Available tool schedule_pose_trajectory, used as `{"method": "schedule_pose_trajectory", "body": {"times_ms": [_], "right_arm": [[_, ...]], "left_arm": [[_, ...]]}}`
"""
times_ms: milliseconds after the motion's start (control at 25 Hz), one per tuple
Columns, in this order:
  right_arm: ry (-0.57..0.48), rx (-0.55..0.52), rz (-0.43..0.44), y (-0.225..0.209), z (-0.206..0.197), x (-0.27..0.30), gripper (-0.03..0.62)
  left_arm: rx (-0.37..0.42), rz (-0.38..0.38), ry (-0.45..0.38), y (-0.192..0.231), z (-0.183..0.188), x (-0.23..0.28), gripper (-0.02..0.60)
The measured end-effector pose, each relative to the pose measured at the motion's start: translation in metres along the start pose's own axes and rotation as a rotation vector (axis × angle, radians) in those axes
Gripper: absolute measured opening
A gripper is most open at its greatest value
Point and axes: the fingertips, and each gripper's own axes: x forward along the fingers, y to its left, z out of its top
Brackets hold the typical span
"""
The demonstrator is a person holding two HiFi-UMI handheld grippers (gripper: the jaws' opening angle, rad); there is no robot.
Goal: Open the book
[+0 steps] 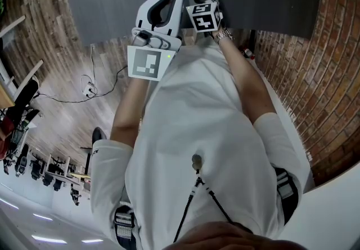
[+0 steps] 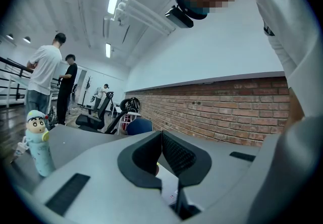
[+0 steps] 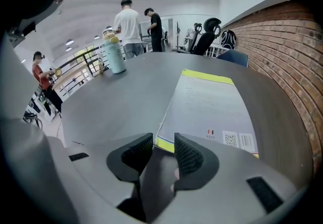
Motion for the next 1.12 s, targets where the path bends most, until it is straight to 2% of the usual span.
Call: {"method": "schedule_pose_trajectory", "body": {"times_ms": [240, 640, 1120], "right_arm": [[-0.007, 0.017, 0.019, 0.0003, -0.0007, 0.0004, 0.143], [-0.016, 0.052, 0.063, 0.0048, 0.0001, -0.0031, 0.078], [-0.010, 0.076, 0.108, 0.0020, 0.0007, -0.0047, 0.044]], "left_arm": [[-0.001, -0.005, -0.002, -0.0014, 0.0008, -0.0015, 0.023], [-0.002, -0.006, -0.002, -0.0014, 0.0015, 0.0007, 0.023], [0.002, -0.007, 0.000, -0.0038, 0.0028, 0.0069, 0.023]]}}
